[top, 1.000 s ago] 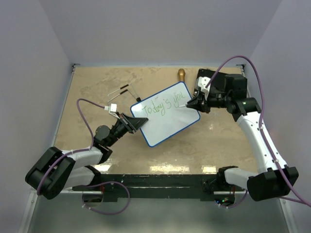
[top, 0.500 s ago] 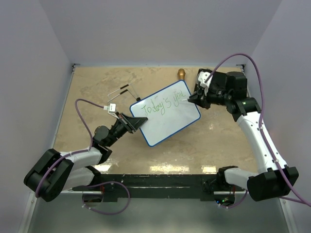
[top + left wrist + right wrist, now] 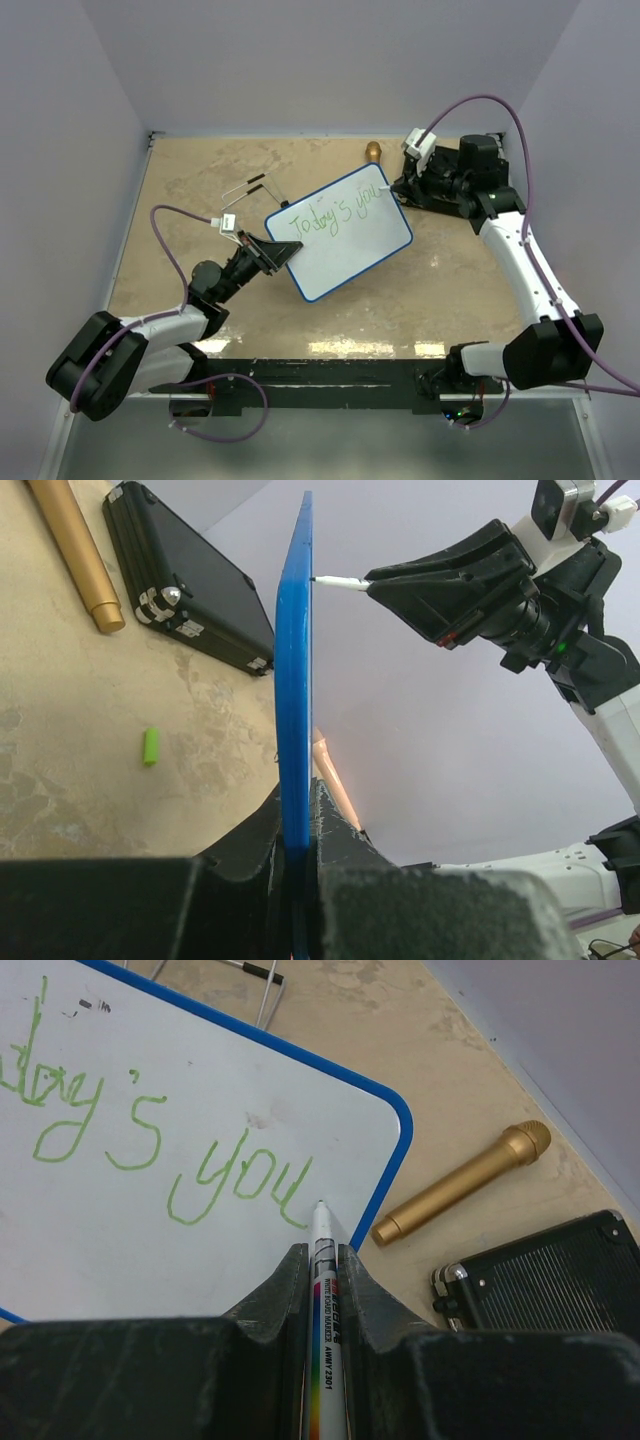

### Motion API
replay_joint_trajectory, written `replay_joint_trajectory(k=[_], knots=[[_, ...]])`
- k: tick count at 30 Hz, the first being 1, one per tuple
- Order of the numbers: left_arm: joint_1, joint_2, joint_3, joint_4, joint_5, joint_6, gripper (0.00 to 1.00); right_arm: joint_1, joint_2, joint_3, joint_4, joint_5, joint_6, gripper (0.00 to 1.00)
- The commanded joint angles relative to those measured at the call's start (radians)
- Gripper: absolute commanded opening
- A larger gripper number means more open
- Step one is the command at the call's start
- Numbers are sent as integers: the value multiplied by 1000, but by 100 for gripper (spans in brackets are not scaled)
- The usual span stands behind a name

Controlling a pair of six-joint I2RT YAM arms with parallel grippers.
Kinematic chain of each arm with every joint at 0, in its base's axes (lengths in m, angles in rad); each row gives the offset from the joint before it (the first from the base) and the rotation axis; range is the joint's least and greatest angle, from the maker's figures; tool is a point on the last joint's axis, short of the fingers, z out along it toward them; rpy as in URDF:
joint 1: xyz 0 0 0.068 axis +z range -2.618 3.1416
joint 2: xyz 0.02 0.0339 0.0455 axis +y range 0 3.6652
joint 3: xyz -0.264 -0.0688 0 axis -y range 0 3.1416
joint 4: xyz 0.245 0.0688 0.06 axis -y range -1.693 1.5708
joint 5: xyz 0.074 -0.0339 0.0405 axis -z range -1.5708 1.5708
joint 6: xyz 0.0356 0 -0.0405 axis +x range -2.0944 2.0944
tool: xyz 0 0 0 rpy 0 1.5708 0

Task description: Write a sentence on the whiteboard

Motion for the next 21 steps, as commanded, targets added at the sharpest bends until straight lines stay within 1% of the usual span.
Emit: replay_joint_trajectory(k=[1, 7, 21], knots=[[7, -34, 16, 663, 1, 1, 0, -2, 0, 55, 37, 4, 12, 0], [8, -32, 18, 659, 1, 1, 0, -2, -8, 64, 52, -10, 27, 0], [7, -28, 19, 663, 4, -3, 0, -4, 31, 58, 78, -12, 45, 0]])
